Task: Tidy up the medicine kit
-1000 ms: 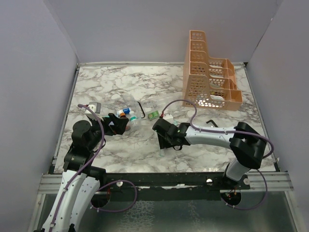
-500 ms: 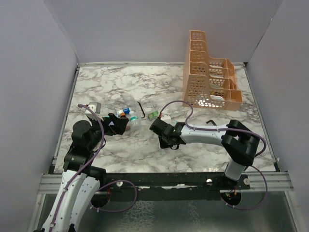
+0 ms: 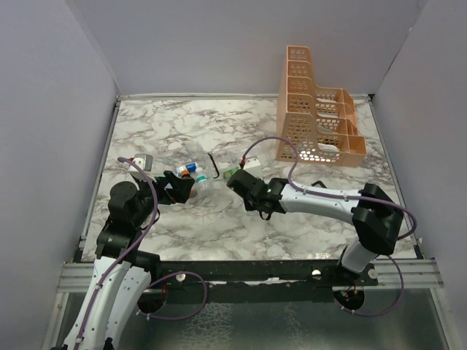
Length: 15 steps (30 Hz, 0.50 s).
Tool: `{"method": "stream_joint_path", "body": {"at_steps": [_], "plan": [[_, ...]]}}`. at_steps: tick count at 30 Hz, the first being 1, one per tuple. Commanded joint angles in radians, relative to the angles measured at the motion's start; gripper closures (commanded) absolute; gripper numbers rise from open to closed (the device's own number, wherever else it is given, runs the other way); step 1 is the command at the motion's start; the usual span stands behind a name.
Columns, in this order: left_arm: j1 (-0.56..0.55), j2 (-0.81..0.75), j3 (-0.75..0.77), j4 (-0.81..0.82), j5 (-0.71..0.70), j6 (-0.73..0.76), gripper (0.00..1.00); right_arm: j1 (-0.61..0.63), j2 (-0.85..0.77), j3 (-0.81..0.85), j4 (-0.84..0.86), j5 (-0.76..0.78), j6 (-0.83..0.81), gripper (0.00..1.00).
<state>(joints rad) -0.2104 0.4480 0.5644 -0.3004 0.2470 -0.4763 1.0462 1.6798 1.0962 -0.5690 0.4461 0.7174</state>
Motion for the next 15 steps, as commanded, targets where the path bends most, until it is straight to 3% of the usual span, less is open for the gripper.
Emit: {"method": "stream_joint_path", "body": {"at_steps": [1, 6, 8, 15], "plan": [[0.005, -0.008, 0.008, 0.021, 0.006, 0.007, 0.01, -0.058, -0.084, 0.061, 0.038, 0.226, -0.164, 0.99], [0.004, -0.008, 0.008, 0.021, 0.006, 0.006, 0.01, -0.113, -0.130, 0.039, 0.288, 0.352, -0.451, 0.99], [0.003, -0.009, 0.008, 0.021, 0.006, 0.008, 0.01, -0.160, -0.129, 0.025, 0.428, 0.310, -0.563, 0.99], [0.005, -0.008, 0.009, 0.019, 0.007, 0.007, 0.01, -0.303, -0.045, -0.007, 0.673, 0.085, -0.801, 0.99]]}}
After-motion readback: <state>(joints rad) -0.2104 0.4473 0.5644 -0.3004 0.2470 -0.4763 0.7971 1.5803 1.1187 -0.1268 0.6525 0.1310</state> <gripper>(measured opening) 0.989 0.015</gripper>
